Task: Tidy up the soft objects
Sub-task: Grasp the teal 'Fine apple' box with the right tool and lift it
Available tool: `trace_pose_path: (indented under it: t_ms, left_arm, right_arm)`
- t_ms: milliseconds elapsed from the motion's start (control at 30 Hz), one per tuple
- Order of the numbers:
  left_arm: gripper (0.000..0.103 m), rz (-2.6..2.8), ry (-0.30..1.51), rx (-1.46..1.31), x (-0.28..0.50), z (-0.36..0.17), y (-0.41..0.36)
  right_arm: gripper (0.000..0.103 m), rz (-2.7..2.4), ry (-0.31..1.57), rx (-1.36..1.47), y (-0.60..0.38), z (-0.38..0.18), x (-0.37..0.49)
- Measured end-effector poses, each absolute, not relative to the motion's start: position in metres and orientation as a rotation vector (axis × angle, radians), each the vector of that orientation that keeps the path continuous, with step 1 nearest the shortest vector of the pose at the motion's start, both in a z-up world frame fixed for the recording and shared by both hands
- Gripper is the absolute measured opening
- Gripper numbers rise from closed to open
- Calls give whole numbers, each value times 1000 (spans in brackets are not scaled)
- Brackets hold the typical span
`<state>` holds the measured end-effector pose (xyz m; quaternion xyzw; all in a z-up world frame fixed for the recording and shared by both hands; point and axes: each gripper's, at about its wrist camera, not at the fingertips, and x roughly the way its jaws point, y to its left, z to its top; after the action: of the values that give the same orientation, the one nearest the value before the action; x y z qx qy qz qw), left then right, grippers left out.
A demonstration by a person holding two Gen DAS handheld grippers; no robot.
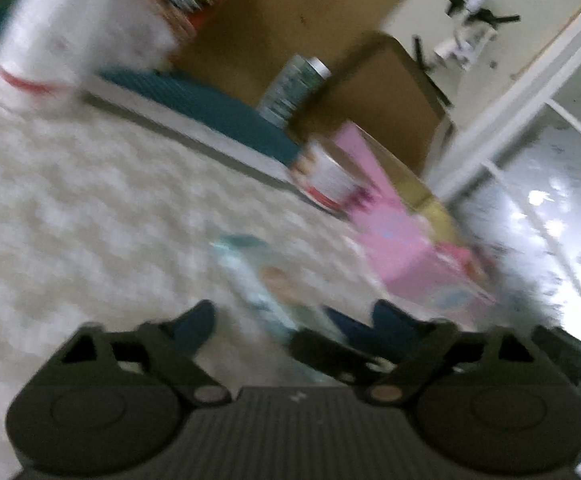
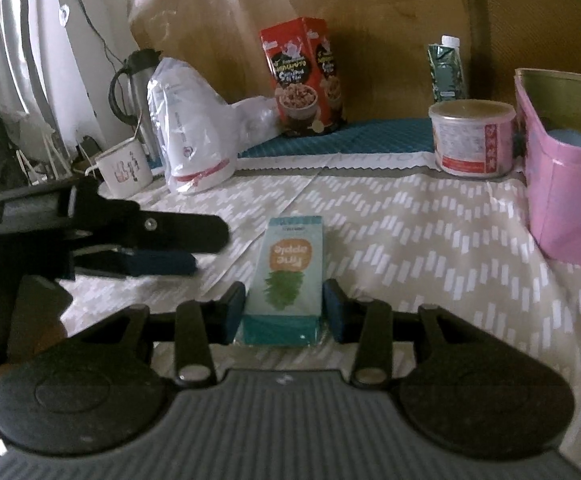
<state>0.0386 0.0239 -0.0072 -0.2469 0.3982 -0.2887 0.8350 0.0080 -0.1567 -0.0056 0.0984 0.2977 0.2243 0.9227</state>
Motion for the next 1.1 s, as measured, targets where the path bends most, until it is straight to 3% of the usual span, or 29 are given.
trace_pose_path:
  t_ms: [200, 367, 400, 433, 467, 533, 667, 733, 800, 833, 1033, 1100]
  left_arm:
    - [42, -650, 857, -479, 46, 3, -10]
    - [42, -754, 793, -405, 51, 36, -52]
    - [42, -777, 783, -382, 52, 42, -63]
    - [42, -794, 775, -364, 52, 48, -72]
    - [42, -802, 766, -341, 52, 53, -82]
    - [46, -790, 758, -303, 53, 59, -92]
    - [47, -722, 832, -290, 55, 48, -89]
    - [49, -701, 869, -319, 54, 38, -80]
    - [57, -660, 897, -355, 52, 29, -66]
    - [58, -645, 907, -376, 51, 26, -58]
    - [74, -611, 960, -430, 47, 13, -47]
    - [73, -605, 987, -431, 51, 6, -51]
  right_arm:
    - [45, 406, 549, 203, -168, 1, -2]
    - [43, 328, 468, 247, -201, 17, -10]
    - [36, 318, 444, 250, -206, 21, -12]
    - [19, 299, 413, 240, -211, 26, -15]
    - [10, 291, 393, 226, -216, 30, -17]
    - [8, 271, 365, 212, -224, 36, -20]
    - [13, 296, 427, 143, -237, 26, -24]
    - [27, 327, 475, 124, -241, 18, -27]
    - [59, 376, 498, 111, -243, 12, -30]
    - [62, 394, 499, 89, -241, 11, -31]
    - [61, 428, 596, -40, -209, -4, -4]
    - [46, 447, 612, -38, -205, -9, 2]
